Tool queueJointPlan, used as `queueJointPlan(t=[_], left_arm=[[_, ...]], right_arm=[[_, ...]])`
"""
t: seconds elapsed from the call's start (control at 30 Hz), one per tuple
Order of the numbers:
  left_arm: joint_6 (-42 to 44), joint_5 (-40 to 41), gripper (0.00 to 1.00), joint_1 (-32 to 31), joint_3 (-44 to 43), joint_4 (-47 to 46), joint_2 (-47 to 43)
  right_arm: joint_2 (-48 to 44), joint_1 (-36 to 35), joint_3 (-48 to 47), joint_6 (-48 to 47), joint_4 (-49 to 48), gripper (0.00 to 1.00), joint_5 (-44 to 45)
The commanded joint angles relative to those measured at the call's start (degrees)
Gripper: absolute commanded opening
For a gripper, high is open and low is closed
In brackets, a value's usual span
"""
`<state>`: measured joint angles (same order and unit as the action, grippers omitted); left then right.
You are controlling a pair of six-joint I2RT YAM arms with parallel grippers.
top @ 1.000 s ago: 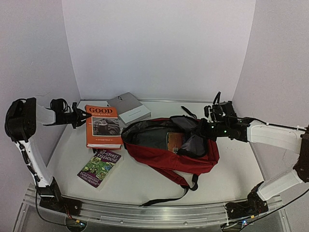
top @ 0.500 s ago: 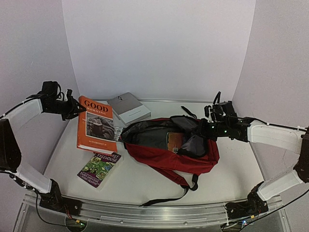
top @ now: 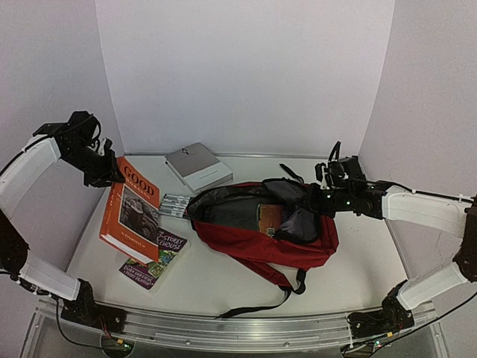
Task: Pack the student bag
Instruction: Pick up the book from the center of the board.
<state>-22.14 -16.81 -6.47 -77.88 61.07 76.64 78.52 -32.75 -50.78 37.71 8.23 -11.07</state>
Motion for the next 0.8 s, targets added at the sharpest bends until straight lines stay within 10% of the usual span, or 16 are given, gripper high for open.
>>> queueJointPlan(t=[0.0,0.77], left_arm=[[1.83,6.79,0.20,-4.31,-4.12,7.25,2.92],[-2.85,11.09,0.45,-15.87,-0.71,2.50,10.02]], right_arm=[[-1.11,0.27,-0.86,-0.69,0.30,0.00,0.22],[-1.31,0.31,-0.56,-0.54,0.38,0.00,0.33]])
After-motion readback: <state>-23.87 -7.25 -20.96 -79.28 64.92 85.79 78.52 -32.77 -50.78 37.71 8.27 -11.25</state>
